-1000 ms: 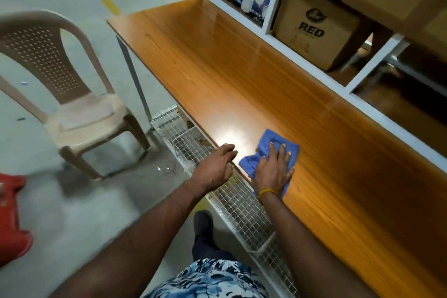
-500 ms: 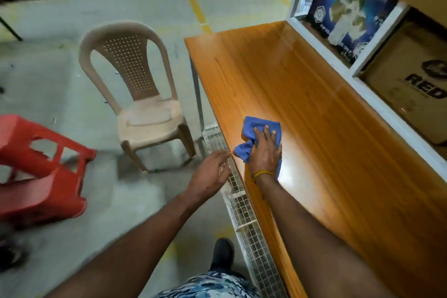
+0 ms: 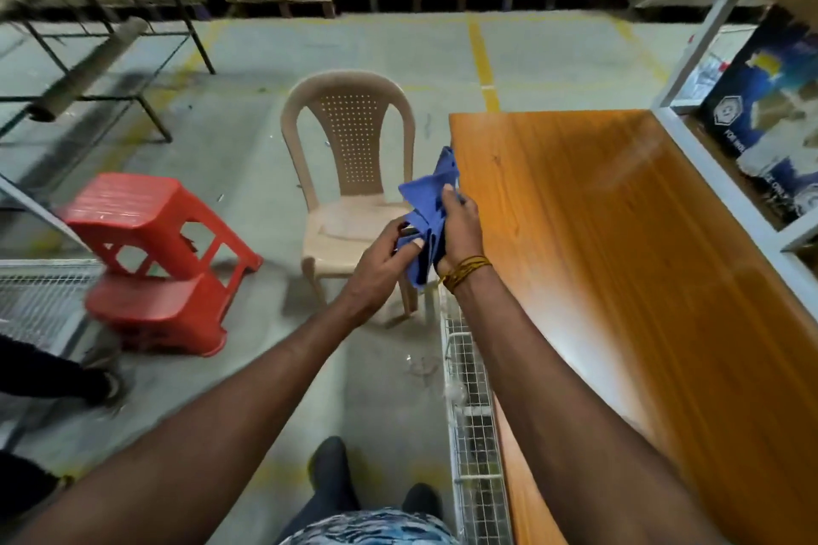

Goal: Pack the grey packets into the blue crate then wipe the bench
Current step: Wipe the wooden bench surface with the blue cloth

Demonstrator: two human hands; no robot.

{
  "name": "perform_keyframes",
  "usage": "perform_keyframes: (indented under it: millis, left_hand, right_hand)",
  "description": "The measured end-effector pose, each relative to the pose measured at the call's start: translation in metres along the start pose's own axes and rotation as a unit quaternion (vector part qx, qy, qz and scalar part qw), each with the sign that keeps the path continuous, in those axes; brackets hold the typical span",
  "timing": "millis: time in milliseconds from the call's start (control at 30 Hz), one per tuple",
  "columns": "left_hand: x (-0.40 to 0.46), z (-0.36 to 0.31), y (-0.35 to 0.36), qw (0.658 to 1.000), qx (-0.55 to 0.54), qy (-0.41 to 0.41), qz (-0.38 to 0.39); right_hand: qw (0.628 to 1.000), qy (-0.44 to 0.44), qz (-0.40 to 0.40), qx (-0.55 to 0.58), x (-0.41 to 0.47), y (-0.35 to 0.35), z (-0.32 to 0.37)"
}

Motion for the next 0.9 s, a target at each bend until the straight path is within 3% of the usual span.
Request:
perform_keyframes:
  millis: [100, 200, 333, 467, 600, 733, 900]
  left_hand:
    - [0.002, -0.018, -0.001, 0.995, -0.092, -0.021, -0.021]
    - [0.005, -0.029, 0.001, 0.988, -0.151, -0.021, -0.030]
    - [0.008, -0.033, 0.001, 0.987, -0.162, -0.017, -0.002]
    - [0.010, -0.032, -0.012, 0.998, -0.064, -0.022, -0.016]
    - [0.018, -0.030, -0.041, 0.996, 0.015, -0.071, -0.050]
    - [0.027, -0.044, -0.071, 0.996, -0.005, -0.087, -0.030]
    - [0.040, -0.058, -0.098, 0.991, -0.027, -0.110, 0.070]
  right_hand:
    - [0.990, 0.036, 0.072, 0.113, -0.010, 0.010, 0.011]
    - [0.984, 0.044, 0.116, 0.125, -0.013, 0.012, 0.008]
    - [0.994, -0.042, 0.105, 0.000, -0.016, 0.013, 0.006]
    - [0.975, -0.137, 0.070, -0.159, -0.013, 0.010, 0.004]
    - [0.951, -0.149, 0.079, -0.258, -0.003, 0.007, 0.000]
    - [0.964, -0.113, 0.161, -0.179, 0.003, 0.010, 0.001]
    - [0.960, 0.044, 0.277, -0.016, 0.010, 0.012, -0.009]
Point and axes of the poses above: each hand's wrist, its own x-axis towards the middle knuckle, its own y-axis out of the palm, z = x × y, the point moved 3 cm from there along x, towards the middle knuckle, and after that the axes turned 9 degrees about -x, right-handed, at the moved point
